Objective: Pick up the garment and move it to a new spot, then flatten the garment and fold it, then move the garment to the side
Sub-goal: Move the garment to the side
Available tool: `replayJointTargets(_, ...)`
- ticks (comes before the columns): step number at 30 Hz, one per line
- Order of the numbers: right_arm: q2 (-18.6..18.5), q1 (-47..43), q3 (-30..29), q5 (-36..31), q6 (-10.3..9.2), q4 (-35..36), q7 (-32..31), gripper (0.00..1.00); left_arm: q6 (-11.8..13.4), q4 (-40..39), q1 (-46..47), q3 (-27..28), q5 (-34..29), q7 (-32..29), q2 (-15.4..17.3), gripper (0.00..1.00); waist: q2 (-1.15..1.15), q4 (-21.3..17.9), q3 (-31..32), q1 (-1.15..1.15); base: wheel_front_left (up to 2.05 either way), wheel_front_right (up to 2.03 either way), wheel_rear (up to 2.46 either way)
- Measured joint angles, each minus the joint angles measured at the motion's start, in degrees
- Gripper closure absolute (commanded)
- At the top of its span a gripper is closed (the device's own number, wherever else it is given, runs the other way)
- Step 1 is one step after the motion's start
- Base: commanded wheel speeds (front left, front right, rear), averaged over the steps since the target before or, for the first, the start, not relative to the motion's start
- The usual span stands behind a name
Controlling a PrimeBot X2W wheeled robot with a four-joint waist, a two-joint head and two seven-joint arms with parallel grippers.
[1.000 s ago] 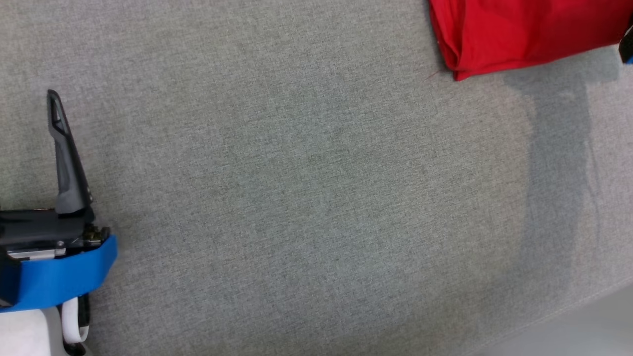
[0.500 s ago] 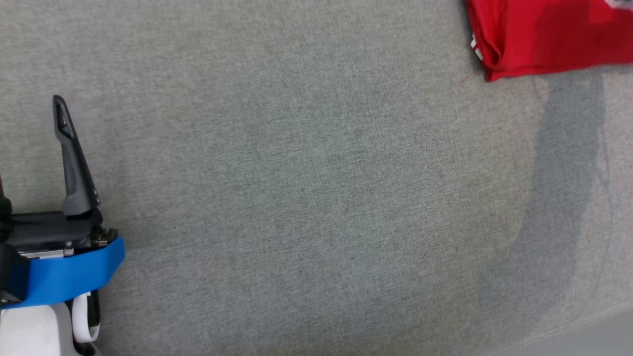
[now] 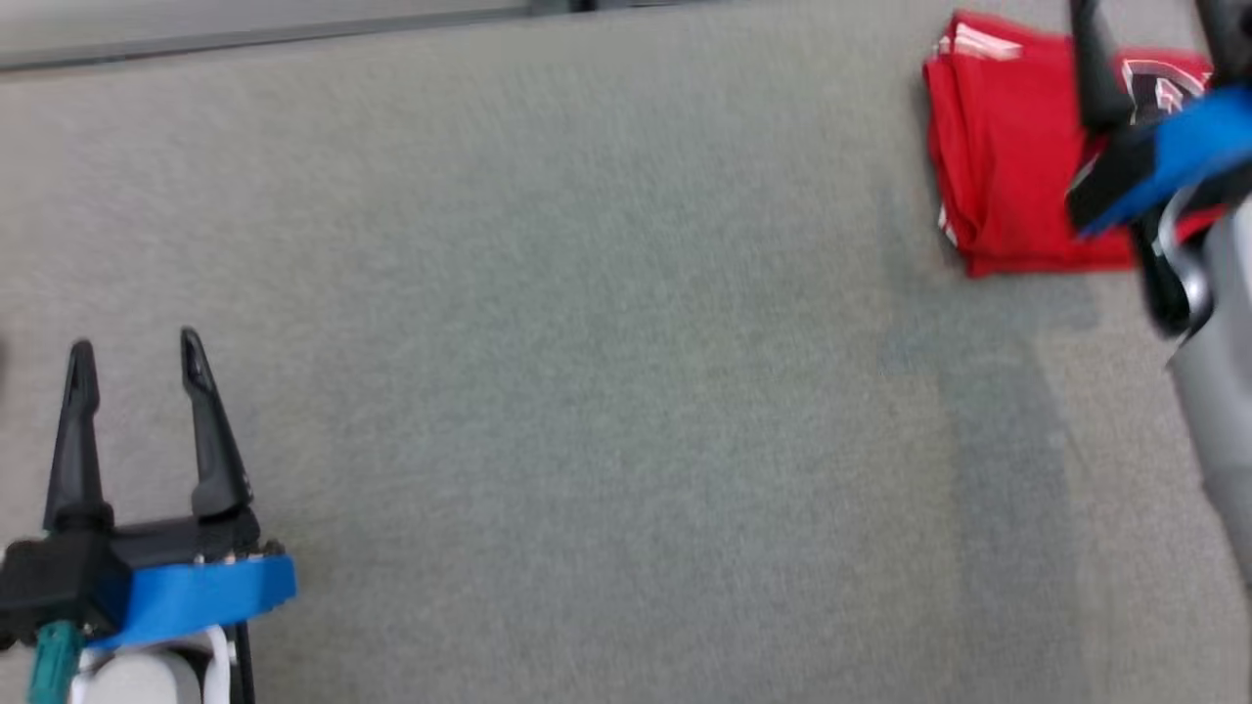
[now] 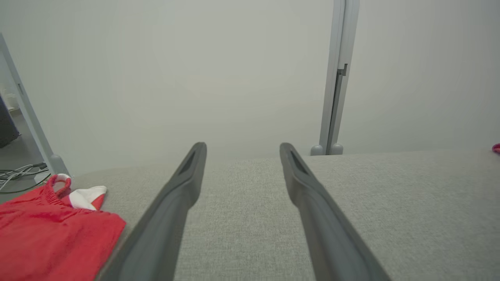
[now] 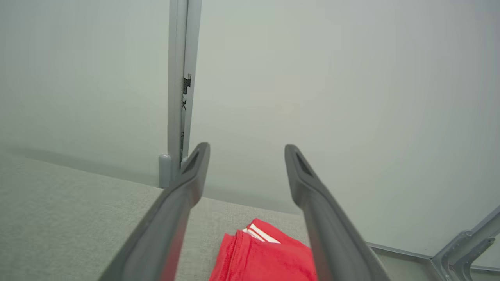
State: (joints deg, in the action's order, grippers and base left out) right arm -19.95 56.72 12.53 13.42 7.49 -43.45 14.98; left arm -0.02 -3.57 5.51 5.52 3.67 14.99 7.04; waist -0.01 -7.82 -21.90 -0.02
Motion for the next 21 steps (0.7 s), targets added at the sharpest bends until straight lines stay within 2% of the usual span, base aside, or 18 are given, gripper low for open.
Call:
replayJointTargets(6,5.2,-14.1,-3.0,-0.1,0.00,8.4,0.1,0.00,0.0,3.1,-3.6,0.4,1.0,0.0,-1.4,0.00,-0.01,3.1,6.0,0.00,0.00,0.00,0.00)
replayJointTargets(13,8.7,-29.4,-6.6,-0.9,0.00,15.0,0.0,0.00,-0.7,6.2,-5.5,-0.7,1.4,0.1,-2.3,0.00,0.00,6.7,11.0,0.00,0.00,0.00,0.00)
replayJointTargets(21,12.1,-42.6,-10.1,-2.4,0.00,21.2,0.0,0.00,-1.3,9.2,-8.2,-0.6,1.4,0.1,-2.7,0.00,-0.01,7.6,15.4,0.01,0.00,0.00,0.00)
